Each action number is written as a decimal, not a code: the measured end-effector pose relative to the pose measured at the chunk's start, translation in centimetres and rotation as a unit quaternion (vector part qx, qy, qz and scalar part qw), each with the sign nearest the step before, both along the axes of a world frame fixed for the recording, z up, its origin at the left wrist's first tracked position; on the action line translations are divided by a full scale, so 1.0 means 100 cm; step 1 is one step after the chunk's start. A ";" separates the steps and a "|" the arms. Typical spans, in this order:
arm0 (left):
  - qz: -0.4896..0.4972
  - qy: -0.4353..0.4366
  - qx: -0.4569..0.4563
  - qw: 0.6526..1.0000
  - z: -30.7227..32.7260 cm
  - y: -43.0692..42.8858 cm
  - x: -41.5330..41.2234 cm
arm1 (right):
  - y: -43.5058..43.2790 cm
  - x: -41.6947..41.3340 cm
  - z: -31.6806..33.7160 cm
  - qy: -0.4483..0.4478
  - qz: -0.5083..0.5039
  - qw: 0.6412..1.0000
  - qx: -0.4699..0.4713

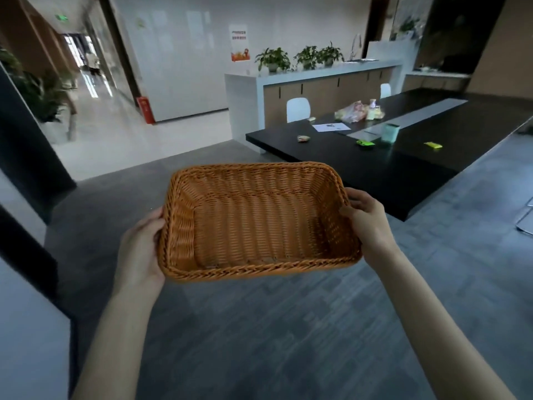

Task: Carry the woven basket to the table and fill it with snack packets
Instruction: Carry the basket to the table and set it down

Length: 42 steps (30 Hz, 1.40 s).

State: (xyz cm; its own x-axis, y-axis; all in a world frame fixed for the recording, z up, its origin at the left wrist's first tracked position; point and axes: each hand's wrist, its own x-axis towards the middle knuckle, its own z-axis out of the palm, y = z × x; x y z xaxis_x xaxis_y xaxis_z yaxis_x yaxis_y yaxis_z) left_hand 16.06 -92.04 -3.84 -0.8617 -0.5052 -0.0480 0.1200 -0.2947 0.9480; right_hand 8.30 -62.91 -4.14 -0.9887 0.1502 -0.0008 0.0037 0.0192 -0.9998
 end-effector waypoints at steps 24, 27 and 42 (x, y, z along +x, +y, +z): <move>-0.073 -0.026 0.035 0.996 -0.021 0.016 -0.593 | 0.025 -0.528 -0.023 -0.008 -0.100 0.995 -0.002; -0.112 -0.026 0.031 0.993 -0.028 0.018 -0.679 | 0.030 -0.594 -0.033 -0.002 -0.130 0.991 -0.008; -0.297 -0.068 0.011 0.952 -0.034 0.113 -1.057 | 0.092 -0.862 -0.052 -0.042 -0.343 0.938 -0.017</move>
State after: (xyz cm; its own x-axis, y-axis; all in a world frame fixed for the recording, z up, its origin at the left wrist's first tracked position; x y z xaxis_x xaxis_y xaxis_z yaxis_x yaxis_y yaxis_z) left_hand -89.61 -80.77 -7.27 -0.9801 0.0729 -0.1849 -0.1983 -0.2929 0.9354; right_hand -77.89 -53.72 -9.30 -0.6563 0.7491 -0.0899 0.0822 -0.0474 -0.9955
